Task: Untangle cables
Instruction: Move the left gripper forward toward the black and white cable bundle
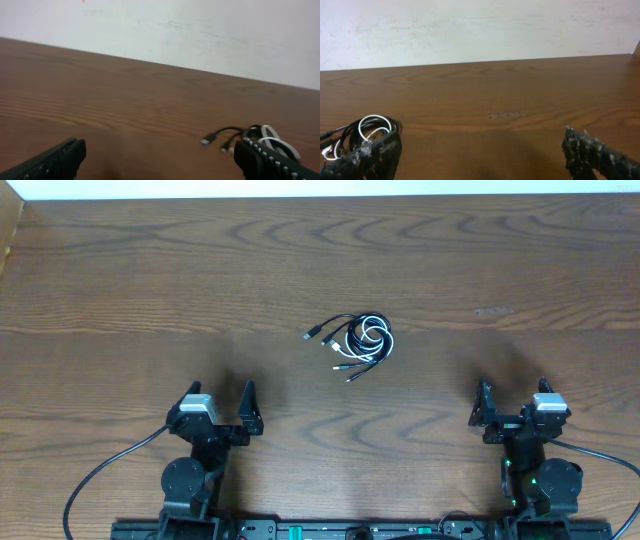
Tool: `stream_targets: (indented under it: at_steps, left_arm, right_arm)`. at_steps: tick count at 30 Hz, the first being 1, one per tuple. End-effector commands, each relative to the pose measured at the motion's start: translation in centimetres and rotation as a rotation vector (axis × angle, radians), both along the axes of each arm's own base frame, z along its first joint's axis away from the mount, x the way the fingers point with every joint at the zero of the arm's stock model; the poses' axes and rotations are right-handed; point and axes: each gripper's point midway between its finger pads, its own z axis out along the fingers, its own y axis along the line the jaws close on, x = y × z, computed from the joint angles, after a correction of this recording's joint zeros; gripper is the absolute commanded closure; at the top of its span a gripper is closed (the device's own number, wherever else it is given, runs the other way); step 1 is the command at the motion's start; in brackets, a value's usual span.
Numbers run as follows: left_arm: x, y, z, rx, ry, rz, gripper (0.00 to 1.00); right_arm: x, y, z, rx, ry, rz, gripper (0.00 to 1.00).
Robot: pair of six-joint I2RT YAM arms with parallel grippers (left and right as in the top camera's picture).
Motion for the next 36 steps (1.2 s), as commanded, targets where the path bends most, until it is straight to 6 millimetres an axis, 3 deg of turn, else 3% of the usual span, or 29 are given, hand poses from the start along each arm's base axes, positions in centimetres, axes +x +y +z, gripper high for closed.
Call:
stream_targets:
  at_steps: [1,13,27,36]
  left_arm:
    - [-0.3,-0.9,-1.2,-0.079,0.058,-0.048,0.0]
    - [-1.0,-1.1,0.6,-0.069,0.184,-0.054,0.0]
    - [0.2,-1.3,2.4,-0.037,0.535,-0.043,0.0]
    - [-2.1,-1.0,2.5,-0.018,0.741,-0.033,0.0]
  right_arm:
    - [0.0,-0.4,0.0,-0.014,-0.001,-0.017,0.01]
    - [0.0,-0.3,0.0,-0.014,-0.001,-0.017,0.01]
    - [0.0,-0.4,0.0,-0.014,-0.001,-0.017,0.01]
    - [0.0,-0.2,0.0,-0.013,-0.002,-0.009,0.01]
